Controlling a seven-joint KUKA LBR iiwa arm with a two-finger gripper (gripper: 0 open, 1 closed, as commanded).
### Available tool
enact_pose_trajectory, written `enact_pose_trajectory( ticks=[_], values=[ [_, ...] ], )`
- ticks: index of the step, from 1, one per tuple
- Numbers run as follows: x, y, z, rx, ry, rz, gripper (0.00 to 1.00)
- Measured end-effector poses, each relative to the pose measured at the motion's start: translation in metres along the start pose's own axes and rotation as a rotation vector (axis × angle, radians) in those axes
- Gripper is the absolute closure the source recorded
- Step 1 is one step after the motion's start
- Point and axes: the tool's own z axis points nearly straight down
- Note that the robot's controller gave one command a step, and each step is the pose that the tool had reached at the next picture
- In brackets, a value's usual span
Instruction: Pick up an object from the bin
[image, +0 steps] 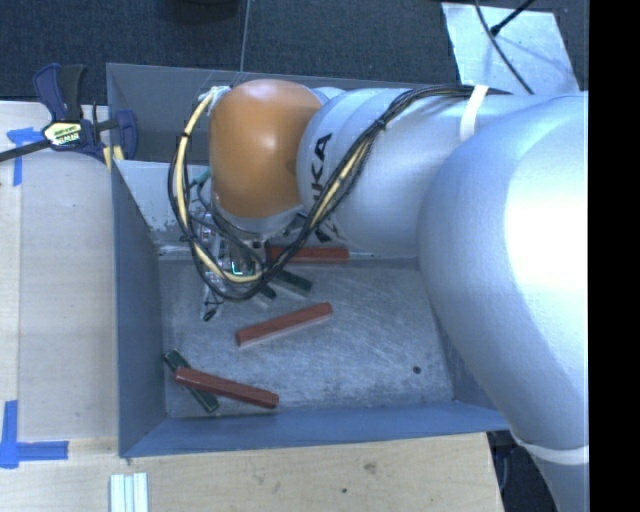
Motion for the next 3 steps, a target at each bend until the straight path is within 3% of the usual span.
enact_pose_trajectory(
  ticks=[1, 2, 3],
  values=[
    [0.015, -0.114, 0.067, 0.0, -0.012, -0.186, 0.0],
    [0.031, -0.131, 0.035, 0.001, -0.008, -0.208, 0.0],
    [0.029, -0.149, 0.023, 0.001, -0.012, -0.213, 0.0]
  ],
)
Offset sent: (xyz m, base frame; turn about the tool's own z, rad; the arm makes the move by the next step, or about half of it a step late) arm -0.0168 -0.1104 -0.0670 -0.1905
